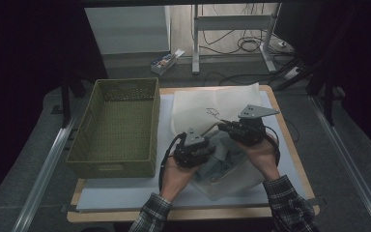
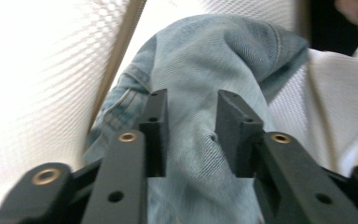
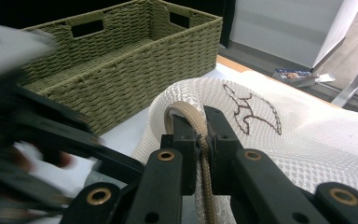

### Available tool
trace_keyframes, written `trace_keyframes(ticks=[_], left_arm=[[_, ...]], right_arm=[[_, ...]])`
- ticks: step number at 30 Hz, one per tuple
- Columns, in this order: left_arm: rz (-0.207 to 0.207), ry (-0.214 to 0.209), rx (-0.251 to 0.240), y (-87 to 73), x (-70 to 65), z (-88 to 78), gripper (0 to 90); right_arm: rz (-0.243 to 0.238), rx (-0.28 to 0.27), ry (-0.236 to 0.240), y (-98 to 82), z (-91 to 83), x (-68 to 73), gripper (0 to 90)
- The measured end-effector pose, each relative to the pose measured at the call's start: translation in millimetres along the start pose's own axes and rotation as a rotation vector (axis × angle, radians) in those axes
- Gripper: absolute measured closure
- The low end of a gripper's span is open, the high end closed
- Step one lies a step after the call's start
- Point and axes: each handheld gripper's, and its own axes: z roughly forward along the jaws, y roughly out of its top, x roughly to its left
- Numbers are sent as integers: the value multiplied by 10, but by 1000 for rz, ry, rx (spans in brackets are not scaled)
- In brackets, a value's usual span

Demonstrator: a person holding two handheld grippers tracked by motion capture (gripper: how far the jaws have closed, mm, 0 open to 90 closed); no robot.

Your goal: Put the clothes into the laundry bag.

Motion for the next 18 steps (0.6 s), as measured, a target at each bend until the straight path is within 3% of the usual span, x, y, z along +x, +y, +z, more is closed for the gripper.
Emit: trace_keyframes(ticks=[3,5,9,11,15,18], left_arm=[[-19,-10,9,-58,-3,-130,610],[-40,-1,27,-198,-21,-233,607],[-63,-4,55,-373,-38,-247,599],[-70,-37,96,-526,-67,-165,579],[-49,-52,140,-625,-124,0,501],[-3,2,163,-628,-163,165,466]], right_arm=[[11,-2,-6,-7,-4,-30,833],[11,-4,-8,-7,-8,-32,833],[12,-3,-7,-9,-6,-29,833],[9,-1,-7,-9,-3,-26,833],[9,-1,-5,-6,-2,-14,833],[8,-3,-1,1,-7,-6,833]])
